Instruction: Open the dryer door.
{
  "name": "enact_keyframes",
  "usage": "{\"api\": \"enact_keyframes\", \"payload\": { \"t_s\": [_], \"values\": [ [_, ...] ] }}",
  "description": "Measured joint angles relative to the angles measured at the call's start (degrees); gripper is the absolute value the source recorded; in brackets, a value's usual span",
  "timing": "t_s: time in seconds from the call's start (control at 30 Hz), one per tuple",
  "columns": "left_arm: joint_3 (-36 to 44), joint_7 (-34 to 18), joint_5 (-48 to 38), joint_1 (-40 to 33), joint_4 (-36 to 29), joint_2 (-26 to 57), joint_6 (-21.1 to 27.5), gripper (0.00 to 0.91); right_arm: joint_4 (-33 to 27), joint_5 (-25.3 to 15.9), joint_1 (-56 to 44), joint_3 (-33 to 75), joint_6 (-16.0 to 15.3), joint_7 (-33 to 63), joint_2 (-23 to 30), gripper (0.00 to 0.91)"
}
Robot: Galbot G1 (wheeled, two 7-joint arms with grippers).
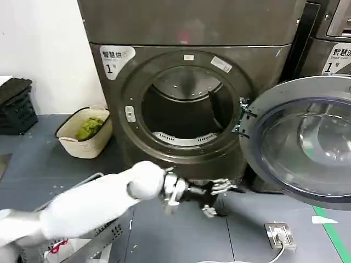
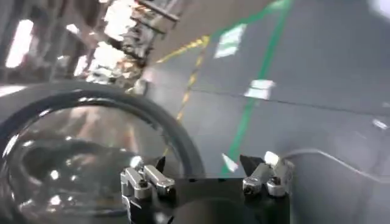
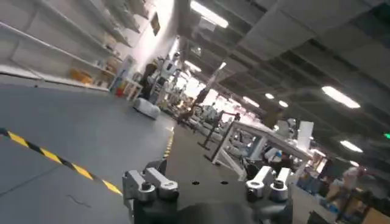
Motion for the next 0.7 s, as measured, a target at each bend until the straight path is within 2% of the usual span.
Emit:
{"api": "enact_keyframes", "payload": {
  "t_s": [0.3,0.47,0.63,0.7],
  "values": [
    [0.45,-0.27,13.72,-1.29,-2.18,13.36,-8.83,0.907,-1.54,0.43,0.64,-1.72,0.96,-0.44,-1.79,0.907],
    [-1.17,0.96,20.20,-1.29,-2.49,19.56,-13.50,0.907,-1.88,1.84,1.37,-2.89,0.98,-0.80,-2.26,0.907],
    [-3.73,-0.09,28.41,-0.33,-2.13,25.92,-19.83,0.907,-2.25,2.74,2.45,-4.42,1.11,-1.32,-2.80,0.907],
    [-5.40,-1.17,32.18,0.71,-2.39,28.46,-19.96,0.907,-2.25,3.74,2.70,-5.04,1.11,-1.52,-2.97,0.907]
  ]
}}
